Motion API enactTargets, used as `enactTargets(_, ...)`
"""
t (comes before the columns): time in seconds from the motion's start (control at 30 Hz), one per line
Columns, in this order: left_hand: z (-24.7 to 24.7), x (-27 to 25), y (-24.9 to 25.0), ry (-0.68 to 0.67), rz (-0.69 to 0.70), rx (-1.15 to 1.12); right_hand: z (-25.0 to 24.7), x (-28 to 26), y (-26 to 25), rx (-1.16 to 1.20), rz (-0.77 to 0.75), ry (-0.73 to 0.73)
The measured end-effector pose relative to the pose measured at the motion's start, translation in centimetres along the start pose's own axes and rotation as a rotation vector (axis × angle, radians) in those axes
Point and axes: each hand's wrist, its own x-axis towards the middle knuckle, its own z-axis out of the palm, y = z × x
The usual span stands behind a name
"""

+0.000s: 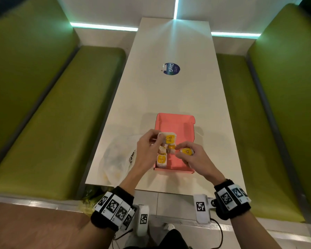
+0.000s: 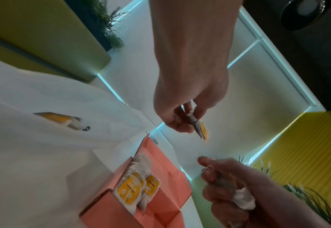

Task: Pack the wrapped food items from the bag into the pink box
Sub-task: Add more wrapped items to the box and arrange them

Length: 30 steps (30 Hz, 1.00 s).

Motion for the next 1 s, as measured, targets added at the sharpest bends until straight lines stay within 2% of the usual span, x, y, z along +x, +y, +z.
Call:
enactTargets(0.17,-0.1,-0.8,0.1,0.088,-0.137,-0.194,0.8,-0.1,-1.5,0.213,-0.034,0.093)
enactTargets(0.27,0.2,-1.4,0.4,0.065,-0.168,-0.263,2.2,-0.1,-2.6,0.201,-0.091,0.104)
enactTargets(0.37,0.2,-1.9,0.6,-0.005,-0.142,-0.222,2.8,-0.1,-3.2,0.184,-0.158,0.137)
enactTargets(0.53,-0.8,-2.0,0.4,-0.159,-0.035,-0.021,1.7,-0.1,-3.5,-0.092,-0.228,0.083)
enactTargets(0.63,-1.0,-2.3,0.0,-0.254,-0.021,-0.034,0.9,-0.2,-3.7,-0.236,-0.248,0.07)
enactTargets(0.73,-0.6,-2.8,-0.4,-0.229,-0.076,-0.107,0.3,-0.1,-4.4,-0.394,-0.324,0.128)
enactTargets(0.87,0.0,-3.4,-0.7,-0.246,-0.148,-0.14,0.1,-0.2,-5.1,-0.578,-0.376,0.076)
enactTargets(1.0,0.2,-3.4,-0.4,-0.251,-0.132,-0.119,0.0,-0.2,-5.4,-0.63,-0.37,0.065)
